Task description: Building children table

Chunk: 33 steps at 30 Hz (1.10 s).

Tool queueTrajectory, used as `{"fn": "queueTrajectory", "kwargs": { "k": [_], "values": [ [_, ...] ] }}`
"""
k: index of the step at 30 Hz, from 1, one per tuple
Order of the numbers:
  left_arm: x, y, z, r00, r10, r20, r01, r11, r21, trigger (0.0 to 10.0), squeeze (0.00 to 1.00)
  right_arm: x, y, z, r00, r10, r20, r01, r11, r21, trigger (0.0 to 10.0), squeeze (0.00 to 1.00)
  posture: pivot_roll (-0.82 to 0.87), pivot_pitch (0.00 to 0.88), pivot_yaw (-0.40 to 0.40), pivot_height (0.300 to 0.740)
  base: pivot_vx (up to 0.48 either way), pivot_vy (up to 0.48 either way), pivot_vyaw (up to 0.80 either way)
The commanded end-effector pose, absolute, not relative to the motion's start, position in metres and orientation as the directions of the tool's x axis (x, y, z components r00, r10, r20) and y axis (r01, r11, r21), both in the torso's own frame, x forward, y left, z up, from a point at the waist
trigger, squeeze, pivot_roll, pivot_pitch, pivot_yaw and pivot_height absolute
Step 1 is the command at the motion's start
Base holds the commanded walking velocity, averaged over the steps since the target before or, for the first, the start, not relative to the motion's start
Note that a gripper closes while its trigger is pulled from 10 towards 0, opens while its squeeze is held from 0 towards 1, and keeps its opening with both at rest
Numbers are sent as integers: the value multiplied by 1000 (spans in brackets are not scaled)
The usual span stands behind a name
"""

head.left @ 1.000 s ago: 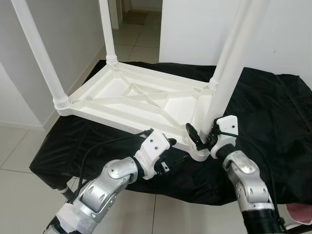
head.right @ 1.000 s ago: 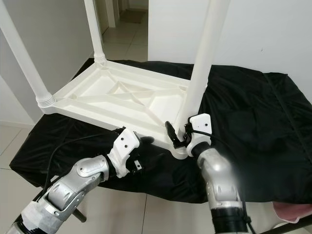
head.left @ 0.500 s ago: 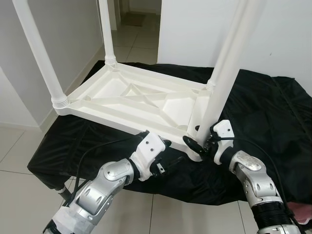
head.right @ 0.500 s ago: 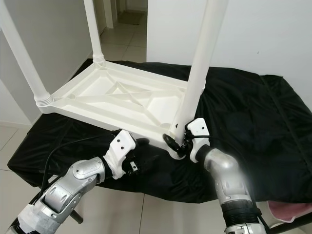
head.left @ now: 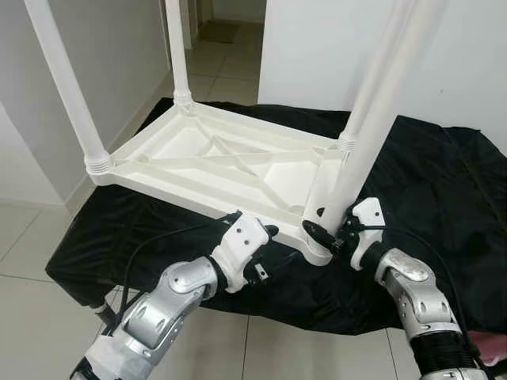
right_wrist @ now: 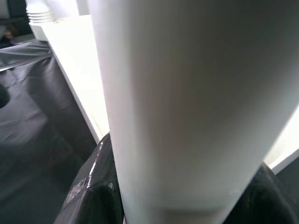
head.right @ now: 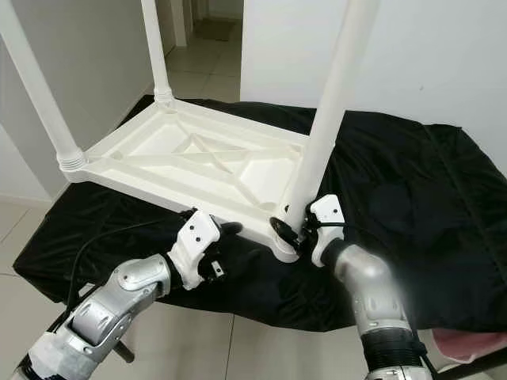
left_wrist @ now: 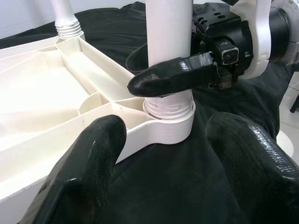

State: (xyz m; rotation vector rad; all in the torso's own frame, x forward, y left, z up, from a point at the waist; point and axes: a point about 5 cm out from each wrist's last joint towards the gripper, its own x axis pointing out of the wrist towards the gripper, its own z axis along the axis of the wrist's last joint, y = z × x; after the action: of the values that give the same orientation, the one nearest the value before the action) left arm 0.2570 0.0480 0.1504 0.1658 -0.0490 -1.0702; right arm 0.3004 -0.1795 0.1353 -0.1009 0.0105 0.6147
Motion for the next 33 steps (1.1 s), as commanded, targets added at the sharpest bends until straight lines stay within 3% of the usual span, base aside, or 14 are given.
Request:
{"fn": "queueTrajectory", "kwargs": {
  "k": [1,4,6,15,17,20,26,27,33],
  "values": [
    [255,49,149,445,-893,-60,887,431,165,10000,0,297,-178,126,832,550,-71,-554,831,-51,10000,0,-3,0,-21,740,0,0,0],
    [255,49,149,444,-894,-61,888,430,164,10000,0,296,-177,128,876,479,-58,-482,874,-63,10000,0,-6,0,-24,740,0,0,0],
    [254,49,148,442,-895,-64,889,428,160,10000,0,296,-177,131,932,360,-35,-362,931,-54,10000,0,-7,0,-27,740,0,0,0],
    [252,50,147,441,-895,-68,891,427,154,10000,0,289,-170,131,981,195,-22,-195,981,-6,10000,0,-6,12,-27,740,0,0,0],
    [250,50,146,441,-895,-72,891,427,152,10000,0,282,-163,127,999,-5,-46,7,1000,28,10000,0,0,23,-31,740,0,0,0],
    [250,50,146,444,-893,-72,890,431,151,10000,0,280,-156,126,990,-128,-58,131,990,51,10000,0,7,26,-38,740,0,0,0],
    [251,50,146,448,-891,-70,889,435,147,10000,0,283,-156,133,985,-172,-32,173,983,62,10000,0,-2,23,-30,740,0,0,0],
    [251,50,146,443,-894,-71,891,430,147,10000,0,283,-156,137,989,-149,-13,149,986,68,10000,1000,-14,20,-21,740,0,0,0],
    [254,47,148,428,-901,-68,897,414,155,10000,0,282,-157,148,997,-54,61,50,997,57,10000,1000,-28,13,-9,740,0,0,0]
  ]
}}
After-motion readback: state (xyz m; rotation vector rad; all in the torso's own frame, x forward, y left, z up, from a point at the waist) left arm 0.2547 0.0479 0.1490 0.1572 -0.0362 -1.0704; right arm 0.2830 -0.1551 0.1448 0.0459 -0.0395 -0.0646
